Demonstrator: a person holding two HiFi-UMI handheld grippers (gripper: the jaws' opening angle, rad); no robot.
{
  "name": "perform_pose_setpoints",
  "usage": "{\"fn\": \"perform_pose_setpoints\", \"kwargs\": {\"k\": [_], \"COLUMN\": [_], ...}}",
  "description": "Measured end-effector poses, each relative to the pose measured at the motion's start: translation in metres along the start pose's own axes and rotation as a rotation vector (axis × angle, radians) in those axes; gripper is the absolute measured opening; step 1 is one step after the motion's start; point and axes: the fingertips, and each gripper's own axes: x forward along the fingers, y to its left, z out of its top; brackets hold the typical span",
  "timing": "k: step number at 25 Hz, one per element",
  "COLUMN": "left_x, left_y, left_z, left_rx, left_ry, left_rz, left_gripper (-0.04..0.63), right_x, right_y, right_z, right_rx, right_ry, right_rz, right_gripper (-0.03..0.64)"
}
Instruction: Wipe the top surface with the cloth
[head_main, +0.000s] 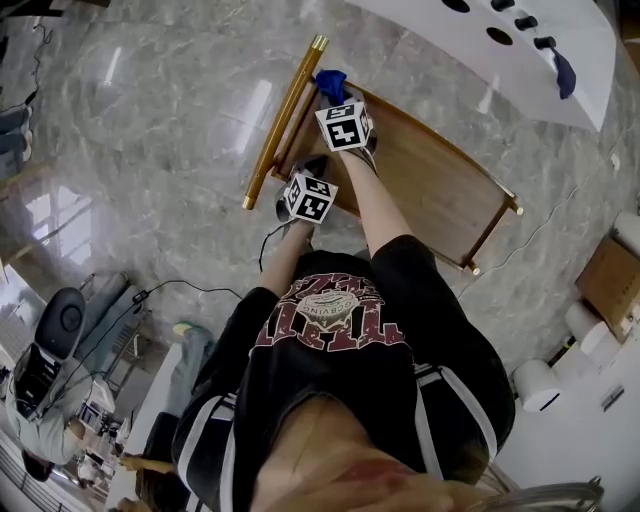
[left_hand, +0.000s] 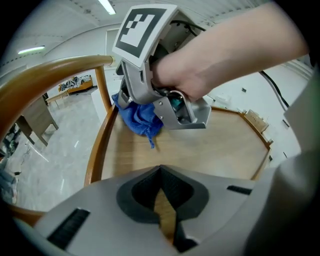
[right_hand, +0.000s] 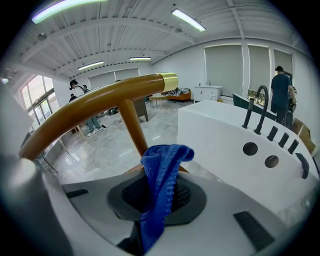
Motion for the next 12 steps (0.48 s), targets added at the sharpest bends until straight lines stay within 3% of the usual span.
{"fn": "perform_pose_setpoints", "kwargs": {"k": [4,8,12], "left_x": [0.002,0.001,0.0], "left_y": [-0.001,0.001,-0.001], "left_z": [-0.001,-0.001,0.0], "left_rx": [0.067,0.036,0.054], "left_ry": [0.03,0.028,0.034], "left_rz": [-0.001,0.004,0.006], "left_gripper": [0.046,0.046,0.046], "right_x": [-0.003,-0.011,-0.019], "right_y": [-0.003,-0.006,-0.012], "right_z": [-0.007,-0.014,-0.021], "right_rx": [0.007,0.012,0.01], "right_ry": [0.013,0.022,0.027], "right_rz": [-0.007,-0.011,-0.027], "right_gripper": [0.058,0.058,0.058]}}
